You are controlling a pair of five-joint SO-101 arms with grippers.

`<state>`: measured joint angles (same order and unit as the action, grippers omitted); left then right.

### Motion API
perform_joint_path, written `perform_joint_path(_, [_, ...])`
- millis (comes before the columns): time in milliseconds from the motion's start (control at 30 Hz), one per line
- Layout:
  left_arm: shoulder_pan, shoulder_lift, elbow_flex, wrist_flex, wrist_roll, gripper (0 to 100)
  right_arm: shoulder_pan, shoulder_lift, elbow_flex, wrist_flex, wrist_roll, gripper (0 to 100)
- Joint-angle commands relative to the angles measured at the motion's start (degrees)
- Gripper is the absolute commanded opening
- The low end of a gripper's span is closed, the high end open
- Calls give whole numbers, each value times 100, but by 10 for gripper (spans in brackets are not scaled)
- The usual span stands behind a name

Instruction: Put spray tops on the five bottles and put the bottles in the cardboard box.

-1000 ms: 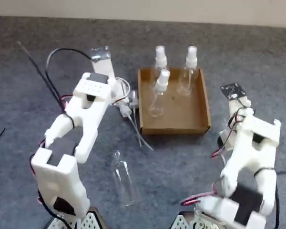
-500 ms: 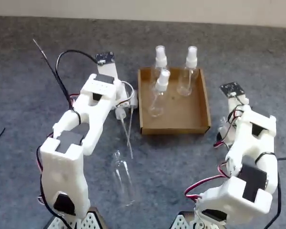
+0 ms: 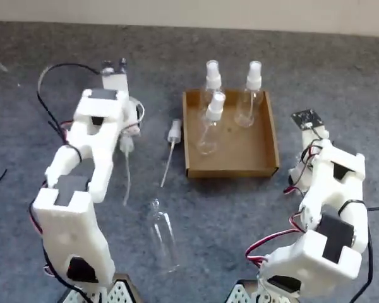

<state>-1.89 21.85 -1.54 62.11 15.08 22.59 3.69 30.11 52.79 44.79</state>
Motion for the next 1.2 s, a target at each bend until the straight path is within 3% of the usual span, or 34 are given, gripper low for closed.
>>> perform_joint_path(0, [-57, -866, -840, 536, -607, 46, 75, -31, -259, -66, -88, 175])
perform_joint_path(133, [-57, -1288, -1358, 1222, -985, 46, 198, -31, -681, 13, -730, 177])
perform_joint_path(233, [-48, -1543, -1490, 1697, -1266, 46, 189, -22, -989, 303, -791, 189])
perform_joint_path(467, [4, -2158, -1473, 2233, -1705, 46, 75, -4, -1244, 620, -809, 376])
perform_joint_path(733, [725, -2668, -1464, 3024, -1846, 46, -163, 541, -2440, 479, -1266, 373])
perform_joint_path(1167, [796, -2976, -1455, 3138, -1837, 49, 277, 3776, -6949, 3415, -615, 342])
